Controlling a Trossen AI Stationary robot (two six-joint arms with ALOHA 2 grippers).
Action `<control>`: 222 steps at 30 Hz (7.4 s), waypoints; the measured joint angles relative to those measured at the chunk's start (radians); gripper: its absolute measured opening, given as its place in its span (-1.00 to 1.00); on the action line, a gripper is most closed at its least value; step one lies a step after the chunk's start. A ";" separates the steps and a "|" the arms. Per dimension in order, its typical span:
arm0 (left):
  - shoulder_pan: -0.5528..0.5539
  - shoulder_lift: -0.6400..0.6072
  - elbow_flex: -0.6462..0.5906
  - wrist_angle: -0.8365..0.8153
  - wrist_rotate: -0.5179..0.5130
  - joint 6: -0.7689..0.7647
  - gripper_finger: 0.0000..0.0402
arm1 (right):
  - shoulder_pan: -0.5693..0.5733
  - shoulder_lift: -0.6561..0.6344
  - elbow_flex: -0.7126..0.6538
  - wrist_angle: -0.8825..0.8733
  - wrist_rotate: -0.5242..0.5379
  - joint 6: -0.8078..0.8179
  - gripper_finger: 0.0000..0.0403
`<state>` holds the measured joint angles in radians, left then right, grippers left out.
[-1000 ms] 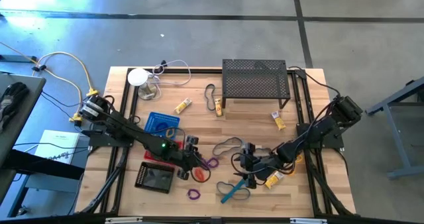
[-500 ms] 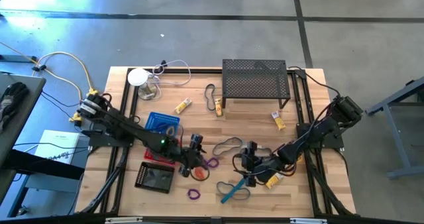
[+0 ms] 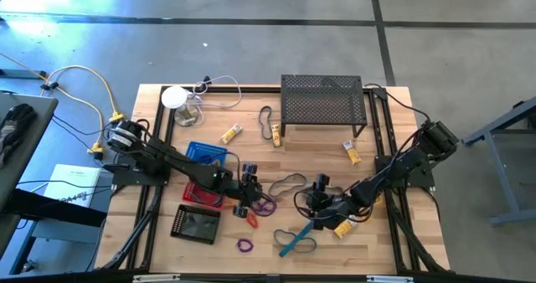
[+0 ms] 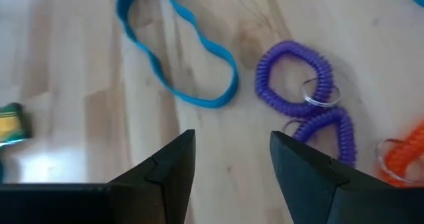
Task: Pick & Place Office Desk Supplies
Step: Put the purple spring keychain into the blue bin
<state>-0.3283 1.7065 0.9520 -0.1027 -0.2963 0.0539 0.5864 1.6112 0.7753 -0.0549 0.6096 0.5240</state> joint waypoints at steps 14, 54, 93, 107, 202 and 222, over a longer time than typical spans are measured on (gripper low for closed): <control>-0.035 0.070 0.001 -0.018 0.055 0.006 -0.07 | 0.018 0.000 0.000 0.027 -0.013 0.030 0.29; 0.110 0.063 -0.016 -0.059 0.221 -0.205 -0.95 | 0.045 0.000 0.000 0.034 -0.035 0.086 0.29; 0.300 -0.531 -0.167 -0.858 -0.024 -0.630 -0.85 | 0.058 0.001 -0.037 0.046 -0.032 0.153 0.29; 0.301 -0.531 -0.163 -0.858 -0.091 -0.627 -0.48 | 0.058 0.001 -0.037 0.045 -0.032 0.153 0.29; -0.153 0.074 -0.073 0.439 -0.176 -0.301 -0.46 | 0.047 0.001 -0.037 0.163 -0.011 0.052 0.29; -0.164 0.140 -0.073 0.477 -0.155 -0.184 -0.02 | 0.049 0.001 -0.037 0.160 -0.059 0.108 0.29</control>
<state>-0.4921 1.8469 0.8787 0.3747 -0.4513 -0.1298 0.6350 1.6119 0.7387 0.1048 0.5507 0.6323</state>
